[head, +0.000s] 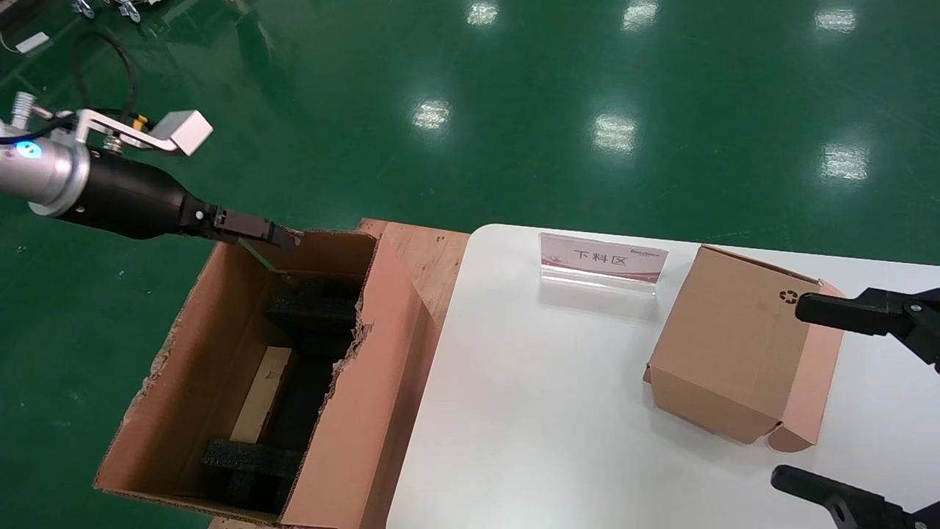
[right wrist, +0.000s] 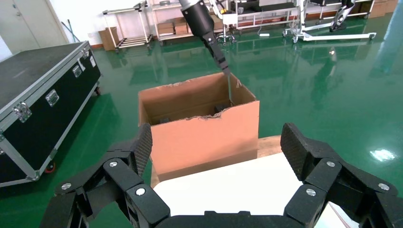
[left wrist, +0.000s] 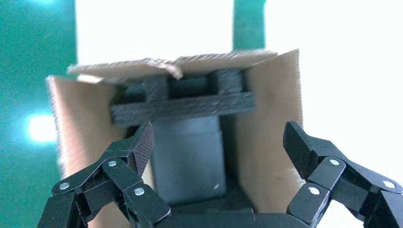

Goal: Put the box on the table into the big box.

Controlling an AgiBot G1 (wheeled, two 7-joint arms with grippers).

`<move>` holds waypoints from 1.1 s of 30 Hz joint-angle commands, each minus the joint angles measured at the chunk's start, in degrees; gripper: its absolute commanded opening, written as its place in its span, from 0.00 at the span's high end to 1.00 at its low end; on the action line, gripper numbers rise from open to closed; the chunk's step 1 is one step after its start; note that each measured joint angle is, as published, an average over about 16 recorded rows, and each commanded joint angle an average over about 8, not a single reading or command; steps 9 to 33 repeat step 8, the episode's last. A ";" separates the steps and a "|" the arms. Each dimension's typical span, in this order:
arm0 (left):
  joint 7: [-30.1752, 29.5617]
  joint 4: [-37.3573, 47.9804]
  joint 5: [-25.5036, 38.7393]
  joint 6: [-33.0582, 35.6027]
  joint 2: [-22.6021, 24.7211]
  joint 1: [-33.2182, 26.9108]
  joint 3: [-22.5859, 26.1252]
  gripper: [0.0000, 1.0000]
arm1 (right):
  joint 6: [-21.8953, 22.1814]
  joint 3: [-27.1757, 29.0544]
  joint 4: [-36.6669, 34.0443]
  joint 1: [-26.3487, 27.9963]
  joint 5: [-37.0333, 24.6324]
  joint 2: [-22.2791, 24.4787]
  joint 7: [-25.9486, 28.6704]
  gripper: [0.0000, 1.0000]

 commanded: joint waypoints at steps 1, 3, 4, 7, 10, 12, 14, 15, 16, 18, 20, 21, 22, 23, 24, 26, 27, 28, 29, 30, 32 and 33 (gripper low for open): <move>2.00 -0.58 -2.01 0.34 -1.52 -0.22 -1.27 0.00 | 0.00 0.00 0.00 0.00 0.00 0.00 0.00 0.00; 3.62 -1.06 -3.67 0.62 -2.80 -0.07 -2.12 0.00 | 0.00 0.00 0.00 0.00 0.00 0.00 0.00 0.00; 4.37 -1.29 -4.44 0.76 -3.40 0.04 -2.48 0.00 | 0.00 0.00 0.00 0.00 0.00 0.00 0.00 0.00; 5.77 -1.72 -5.87 1.01 -4.54 0.26 -3.15 0.00 | 0.00 0.00 0.00 0.00 0.00 0.00 0.00 0.00; 6.12 -1.83 -6.23 1.07 -4.83 0.32 -3.31 0.00 | 0.00 0.00 0.00 0.00 0.00 0.00 0.00 0.00; 6.12 -1.83 -6.23 1.07 -4.83 0.32 -3.31 0.00 | 0.00 0.00 0.00 0.00 0.00 0.00 0.00 0.00; 6.12 -1.83 -6.23 1.07 -4.83 0.32 -3.31 0.00 | 0.00 0.00 0.00 0.00 0.00 0.00 0.00 0.00; 6.12 -1.83 -6.23 1.07 -4.83 0.32 -3.31 0.00 | 0.00 0.00 0.00 0.00 0.00 0.00 0.00 0.00; 6.12 -1.83 -6.23 1.07 -4.83 0.32 -3.31 0.00 | 0.00 0.00 0.00 0.00 0.00 0.00 0.00 0.00; 6.12 -1.83 -6.23 1.07 -4.83 0.32 -3.31 0.00 | 0.00 0.00 0.00 0.00 0.00 0.00 0.00 0.00; 6.12 -1.83 -6.23 1.07 -4.83 0.32 -3.31 0.00 | 0.00 0.00 0.00 0.00 0.00 0.00 0.00 0.00; 6.12 -1.83 -6.23 1.07 -4.83 0.32 -3.31 0.00 | 0.00 0.00 0.00 0.00 0.00 0.00 0.00 0.00; 6.12 -1.83 -6.23 1.07 -4.83 0.32 -3.31 0.00 | 0.00 0.00 0.00 0.00 0.00 0.00 0.00 0.00; 6.12 -1.83 -6.23 1.07 -4.83 0.32 -3.31 0.00 | 0.00 0.00 0.00 0.00 0.00 0.00 0.00 0.00; 6.12 -1.83 -6.23 1.07 -4.83 0.32 -3.31 0.00 | 0.00 0.00 0.00 0.00 0.00 0.00 0.00 0.00; 6.12 -1.83 -6.23 1.07 -4.83 0.32 -3.31 0.00 | 0.00 0.00 0.00 0.00 0.00 0.00 0.00 0.00; 6.12 -1.83 -6.23 1.07 -4.83 0.32 -3.31 0.00 | 0.00 0.00 0.00 0.00 0.00 0.00 0.00 0.00; 6.12 -1.83 -6.23 1.07 -4.83 0.32 -3.31 0.00 | 0.00 0.00 0.00 0.00 0.00 0.00 0.00 0.00; 6.12 -1.83 -6.23 1.07 -4.83 0.32 -3.31 0.00 | 0.00 0.00 0.00 0.00 0.00 0.00 0.00 0.00; 6.12 -1.83 -6.23 1.07 -4.83 0.32 -3.31 0.00 | 0.00 0.00 0.00 0.00 0.00 0.00 0.00 0.00; 6.12 -1.83 -6.23 1.07 -4.83 0.32 -3.31 0.00 | 0.00 0.00 0.00 0.00 0.00 0.00 0.00 0.00; 6.12 -1.83 -6.23 1.07 -4.83 0.32 -3.31 0.00 | 0.00 0.00 0.00 0.00 0.00 0.00 0.00 0.00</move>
